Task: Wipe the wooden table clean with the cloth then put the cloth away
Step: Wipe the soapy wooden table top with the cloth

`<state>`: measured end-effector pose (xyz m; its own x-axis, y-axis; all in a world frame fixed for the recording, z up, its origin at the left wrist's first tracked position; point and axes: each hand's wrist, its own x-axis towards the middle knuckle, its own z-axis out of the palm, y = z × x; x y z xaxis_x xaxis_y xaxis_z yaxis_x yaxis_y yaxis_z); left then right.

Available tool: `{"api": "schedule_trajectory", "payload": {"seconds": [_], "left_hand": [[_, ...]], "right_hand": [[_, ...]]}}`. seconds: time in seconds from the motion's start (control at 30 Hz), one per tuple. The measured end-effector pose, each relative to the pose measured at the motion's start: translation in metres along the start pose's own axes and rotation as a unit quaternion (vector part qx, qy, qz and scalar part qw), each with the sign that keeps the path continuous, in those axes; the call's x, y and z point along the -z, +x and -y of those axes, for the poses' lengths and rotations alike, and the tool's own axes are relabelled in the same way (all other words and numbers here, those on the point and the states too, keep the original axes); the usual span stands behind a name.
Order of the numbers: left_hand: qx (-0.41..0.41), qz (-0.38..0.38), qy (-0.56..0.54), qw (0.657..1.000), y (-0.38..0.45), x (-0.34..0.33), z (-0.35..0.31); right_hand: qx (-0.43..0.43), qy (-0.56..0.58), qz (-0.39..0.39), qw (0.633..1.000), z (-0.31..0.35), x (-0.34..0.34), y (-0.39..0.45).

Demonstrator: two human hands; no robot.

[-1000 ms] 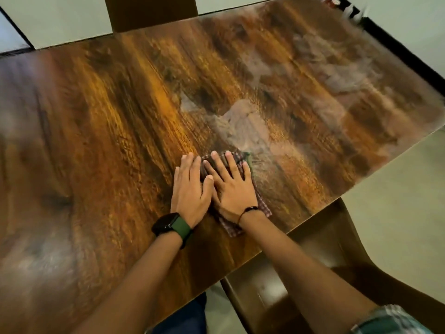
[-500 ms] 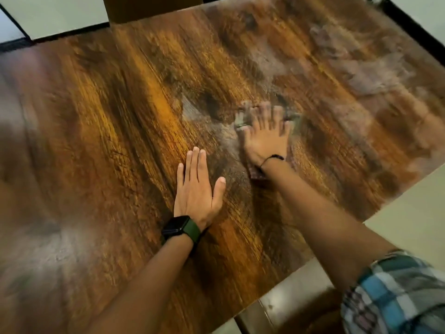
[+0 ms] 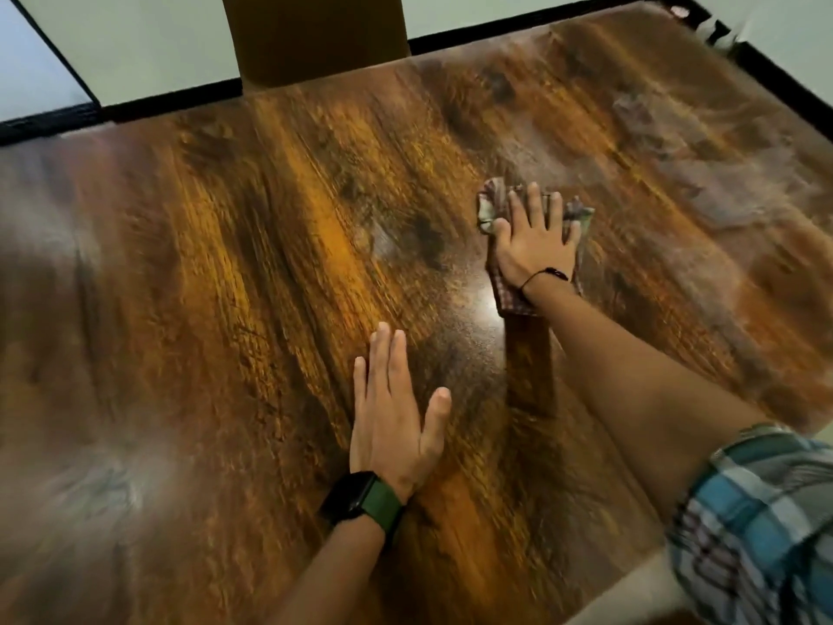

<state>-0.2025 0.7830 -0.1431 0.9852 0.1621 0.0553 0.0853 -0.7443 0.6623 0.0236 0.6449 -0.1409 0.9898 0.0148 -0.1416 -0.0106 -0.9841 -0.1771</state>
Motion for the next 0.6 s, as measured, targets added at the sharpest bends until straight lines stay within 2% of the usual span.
{"api": "schedule_trajectory", "payload": {"seconds": [0.07, 0.1, 0.17, 0.23, 0.3, 0.43, 0.5, 0.6], "left_hand": [[0.004, -0.010, -0.017, 1.000, -0.001, -0.001, -0.001], [0.006, -0.015, -0.032, 0.999, -0.002, -0.001, -0.002], [0.010, -0.029, -0.055, 0.998, -0.002, -0.001, -0.001], [0.018, -0.057, -0.072, 0.996, -0.002, -0.001, 0.000], [0.032, -0.080, -0.088, 0.992, -0.002, 0.000, 0.001], [0.023, -0.076, -0.072, 0.994, -0.006, 0.000, 0.002], [0.019, -0.076, -0.053, 0.996, -0.005, 0.001, 0.004], [0.004, -0.060, -0.014, 0.998, -0.016, -0.005, -0.007]], "right_hand": [[-0.028, -0.018, -0.002, 0.999, 0.017, -0.004, -0.004], [0.001, -0.022, 0.003, 1.000, 0.033, -0.006, -0.010], [0.142, -0.032, 0.028, 0.989, 0.074, -0.015, -0.028], [0.310, -0.053, 0.061, 0.947, 0.116, -0.029, -0.057], [0.390, -0.076, 0.083, 0.914, 0.136, -0.037, -0.078], [0.372, -0.072, 0.067, 0.923, 0.100, -0.027, -0.075], [0.307, -0.033, 0.072, 0.949, 0.058, -0.015, -0.071], [0.168, -0.020, 0.037, 0.985, -0.031, 0.000, -0.078]]}}
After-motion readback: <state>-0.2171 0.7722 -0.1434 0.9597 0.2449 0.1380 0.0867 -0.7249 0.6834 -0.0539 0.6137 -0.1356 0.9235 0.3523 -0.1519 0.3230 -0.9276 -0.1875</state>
